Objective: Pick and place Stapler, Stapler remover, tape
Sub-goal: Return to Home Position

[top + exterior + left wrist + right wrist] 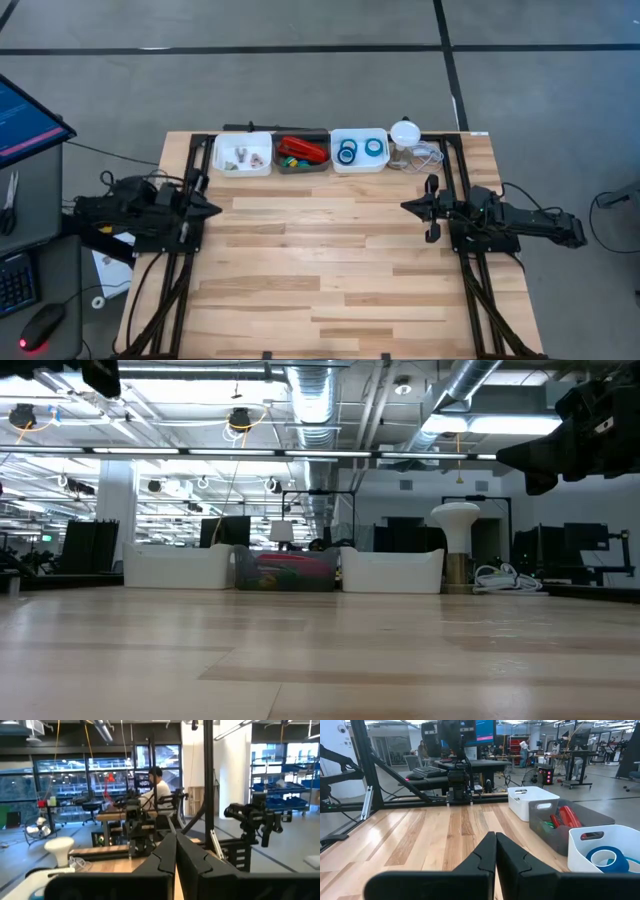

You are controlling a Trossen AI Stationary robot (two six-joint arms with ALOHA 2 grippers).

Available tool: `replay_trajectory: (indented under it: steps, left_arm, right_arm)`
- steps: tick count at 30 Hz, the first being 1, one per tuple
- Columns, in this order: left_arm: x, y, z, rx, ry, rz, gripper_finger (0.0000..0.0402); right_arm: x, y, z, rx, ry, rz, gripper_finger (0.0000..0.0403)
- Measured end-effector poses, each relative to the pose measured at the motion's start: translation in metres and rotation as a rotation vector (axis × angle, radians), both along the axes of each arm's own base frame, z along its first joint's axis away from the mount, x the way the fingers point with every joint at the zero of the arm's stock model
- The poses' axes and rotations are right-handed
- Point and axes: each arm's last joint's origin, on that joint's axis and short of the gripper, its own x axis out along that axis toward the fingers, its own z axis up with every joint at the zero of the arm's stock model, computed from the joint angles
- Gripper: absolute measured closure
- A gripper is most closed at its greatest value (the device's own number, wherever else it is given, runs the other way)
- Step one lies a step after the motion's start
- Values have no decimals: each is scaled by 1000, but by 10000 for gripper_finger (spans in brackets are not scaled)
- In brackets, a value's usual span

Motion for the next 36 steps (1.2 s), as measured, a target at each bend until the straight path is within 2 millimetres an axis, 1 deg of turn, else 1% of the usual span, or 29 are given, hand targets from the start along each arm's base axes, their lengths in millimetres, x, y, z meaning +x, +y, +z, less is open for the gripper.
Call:
replay_trajectory:
  steps: [12,18,28,36]
  left_arm:
    - [24,-2,-44,-32,14,23,400]
    - [32,-2,-65,-36,12,32,400]
    - [37,-1,-86,-79,66,69,400]
    - [38,-1,-89,-57,91,73,400]
  right_arm:
    - [0,0,0,0,0,0,403]
    - [0,0,0,0,0,0,403]
    - [0,0,0,0,0,0,403]
    - [0,0,0,0,0,0,403]
